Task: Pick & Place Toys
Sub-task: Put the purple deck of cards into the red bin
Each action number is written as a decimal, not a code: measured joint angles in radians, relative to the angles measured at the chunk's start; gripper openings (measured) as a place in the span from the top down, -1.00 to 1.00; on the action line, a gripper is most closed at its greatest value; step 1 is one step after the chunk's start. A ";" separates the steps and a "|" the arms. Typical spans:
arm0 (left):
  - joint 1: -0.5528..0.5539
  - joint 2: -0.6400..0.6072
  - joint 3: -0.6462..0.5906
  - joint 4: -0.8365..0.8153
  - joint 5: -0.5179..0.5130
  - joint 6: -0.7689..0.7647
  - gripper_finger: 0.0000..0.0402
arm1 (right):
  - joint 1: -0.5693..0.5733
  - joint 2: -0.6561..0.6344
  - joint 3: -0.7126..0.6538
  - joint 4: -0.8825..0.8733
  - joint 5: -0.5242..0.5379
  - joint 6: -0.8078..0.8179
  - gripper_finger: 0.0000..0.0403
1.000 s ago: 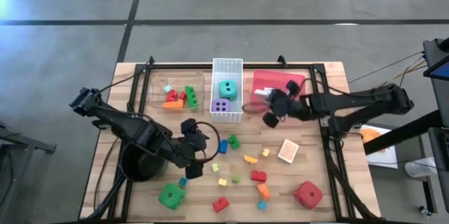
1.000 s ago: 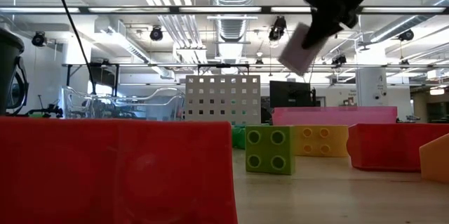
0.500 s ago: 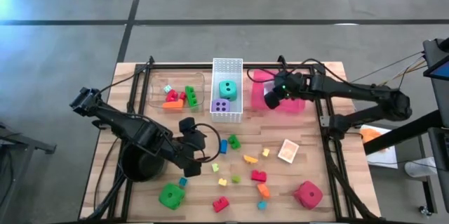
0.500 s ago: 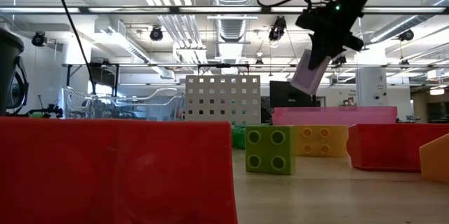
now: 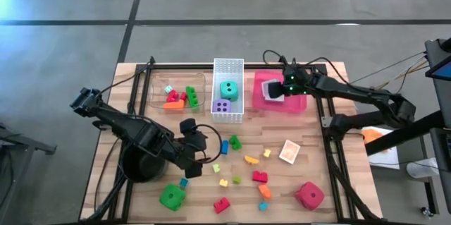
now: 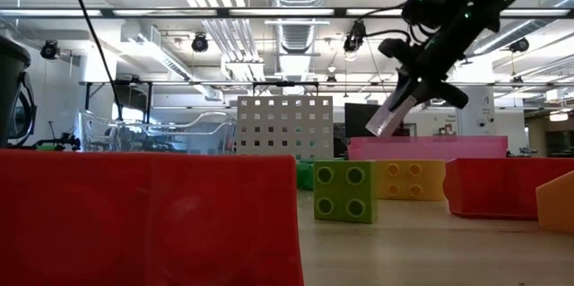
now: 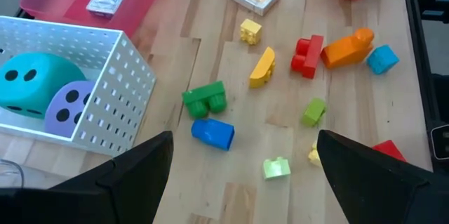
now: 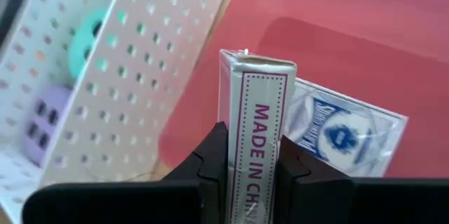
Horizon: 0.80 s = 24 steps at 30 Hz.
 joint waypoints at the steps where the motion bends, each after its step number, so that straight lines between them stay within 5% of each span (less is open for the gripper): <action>1: 0.000 0.000 0.000 0.000 0.001 0.000 -0.75 | -0.018 -0.004 -0.014 0.009 -0.020 0.009 0.79; 24: 0.000 0.000 0.000 0.000 0.003 0.003 -0.75 | -0.173 -0.021 -0.218 0.213 -0.183 0.191 0.79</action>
